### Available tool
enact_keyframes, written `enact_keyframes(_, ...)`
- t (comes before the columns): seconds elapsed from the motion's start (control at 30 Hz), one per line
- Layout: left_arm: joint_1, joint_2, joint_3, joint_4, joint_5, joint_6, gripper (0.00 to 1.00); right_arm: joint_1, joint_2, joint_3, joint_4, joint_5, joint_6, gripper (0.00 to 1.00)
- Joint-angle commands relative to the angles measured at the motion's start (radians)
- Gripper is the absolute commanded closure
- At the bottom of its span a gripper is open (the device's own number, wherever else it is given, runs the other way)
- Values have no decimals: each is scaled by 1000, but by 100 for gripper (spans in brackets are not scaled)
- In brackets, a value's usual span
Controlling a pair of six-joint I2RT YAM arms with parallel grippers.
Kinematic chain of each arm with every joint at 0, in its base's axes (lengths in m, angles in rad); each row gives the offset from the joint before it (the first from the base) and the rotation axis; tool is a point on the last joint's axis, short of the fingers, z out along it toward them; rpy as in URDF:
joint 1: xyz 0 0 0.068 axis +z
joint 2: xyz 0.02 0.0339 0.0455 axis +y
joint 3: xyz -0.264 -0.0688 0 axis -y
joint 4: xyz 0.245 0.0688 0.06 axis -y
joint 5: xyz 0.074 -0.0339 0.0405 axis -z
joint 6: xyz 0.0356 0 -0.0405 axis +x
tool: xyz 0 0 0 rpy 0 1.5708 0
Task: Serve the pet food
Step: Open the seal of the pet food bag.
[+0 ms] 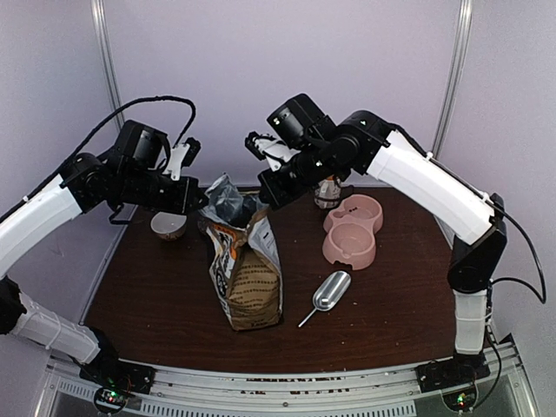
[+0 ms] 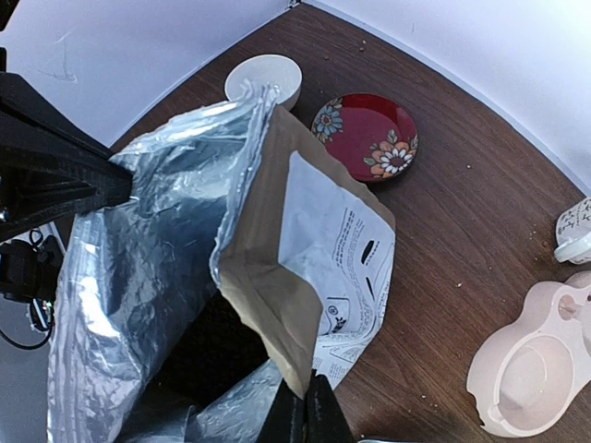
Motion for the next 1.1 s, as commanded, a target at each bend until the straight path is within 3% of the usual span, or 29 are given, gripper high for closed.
enact_keyframes(0.0, 18, -28, 50, -72, -37, 73, 100, -37, -101, 31, -24, 121, -43, 100)
enact_keyframes(0.27, 21, -36, 60, -147, -59, 112, 100, -48, -115, 26, -45, 128, -62, 100)
enact_keyframes(0.47, 21, -25, 68, -126, 4, 106, 100, -44, -115, 5, 29, -1, -40, 100)
enact_keyframes(0.53, 21, -20, 69, -115, 26, 101, 88, -40, -109, 2, 55, -35, -30, 100)
enact_keyframes(0.6, 21, -18, 69, -112, 33, 96, 69, -35, -107, -1, 78, -52, -24, 98)
enact_keyframes(0.8, 21, -36, 57, -104, 43, 75, 40, -31, -108, -29, 113, -87, -24, 68)
enact_keyframes(0.93, 21, -55, 41, -85, 4, 48, 4, -31, -143, -85, 160, -81, -27, 58)
enact_keyframes(1.07, 24, -98, -21, -6, -71, 18, 2, -31, -184, -147, 201, -56, -37, 52)
